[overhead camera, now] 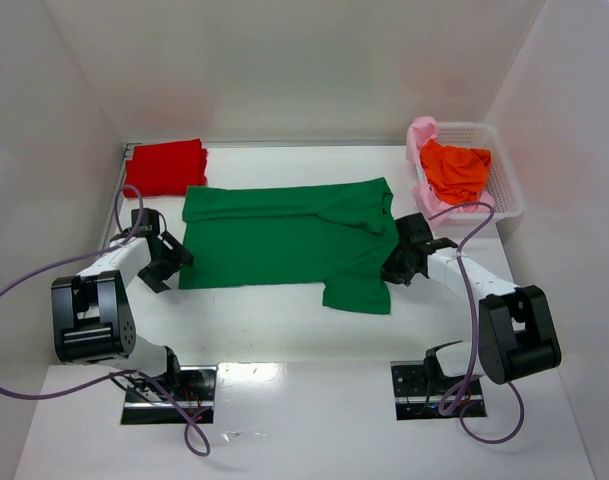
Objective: Fold and stack the t-shirts
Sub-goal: Grap the side of the flattened tshirt closest away from the robot with both arms
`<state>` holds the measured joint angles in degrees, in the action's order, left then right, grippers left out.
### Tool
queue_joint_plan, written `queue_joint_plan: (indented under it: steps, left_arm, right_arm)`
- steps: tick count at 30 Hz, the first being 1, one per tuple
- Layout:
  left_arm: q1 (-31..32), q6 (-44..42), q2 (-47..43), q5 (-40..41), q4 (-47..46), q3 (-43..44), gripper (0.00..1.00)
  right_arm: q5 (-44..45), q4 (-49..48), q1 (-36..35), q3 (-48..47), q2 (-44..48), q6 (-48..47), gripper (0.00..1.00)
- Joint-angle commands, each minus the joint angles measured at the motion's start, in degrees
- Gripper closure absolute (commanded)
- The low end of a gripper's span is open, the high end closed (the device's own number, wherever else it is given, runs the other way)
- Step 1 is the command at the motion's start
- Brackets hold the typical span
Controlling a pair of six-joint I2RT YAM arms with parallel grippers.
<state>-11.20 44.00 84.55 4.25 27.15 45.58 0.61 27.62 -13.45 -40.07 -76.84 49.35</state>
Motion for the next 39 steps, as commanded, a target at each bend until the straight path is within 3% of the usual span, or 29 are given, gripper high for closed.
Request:
queue_joint_plan:
  steps: [1, 5, 14, 24, 35, 39]
  left_arm:
    - [0.30, 0.48, -1.84, -1.26, -0.15, -0.77, 0.16]
    - [0.79, 0.48, -2.82, -1.26, 0.18, -1.64, 0.29]
    - [1.25, 0.48, -3.34, -2.80, 0.71, -2.16, 0.40]
    - [2.59, 1.00, -3.87, -3.02, 1.33, -2.69, 0.44]
    - [2.59, 2.06, -3.87, -1.35, 2.45, -2.16, 1.00]
    - [2.59, 2.06, -5.05, -0.07, 3.00, -0.98, 1.00]
  right_arm:
    - [0.27, -0.99, 0.36, -0.62, 0.46, -0.66, 0.91]
    - [0.27, -0.99, 0.36, -0.62, 0.46, -0.66, 0.91]
    - [0.27, -0.99, 0.36, -0.62, 0.04, -0.66, 0.89]
    - [0.27, -0.99, 0.36, -0.62, -0.07, -1.19, 0.89]
    - [0.27, -0.99, 0.36, -0.62, -0.07, -1.19, 0.89]
    - [0.27, -1.51, 0.36, -1.15, -0.07, -1.19, 0.89]
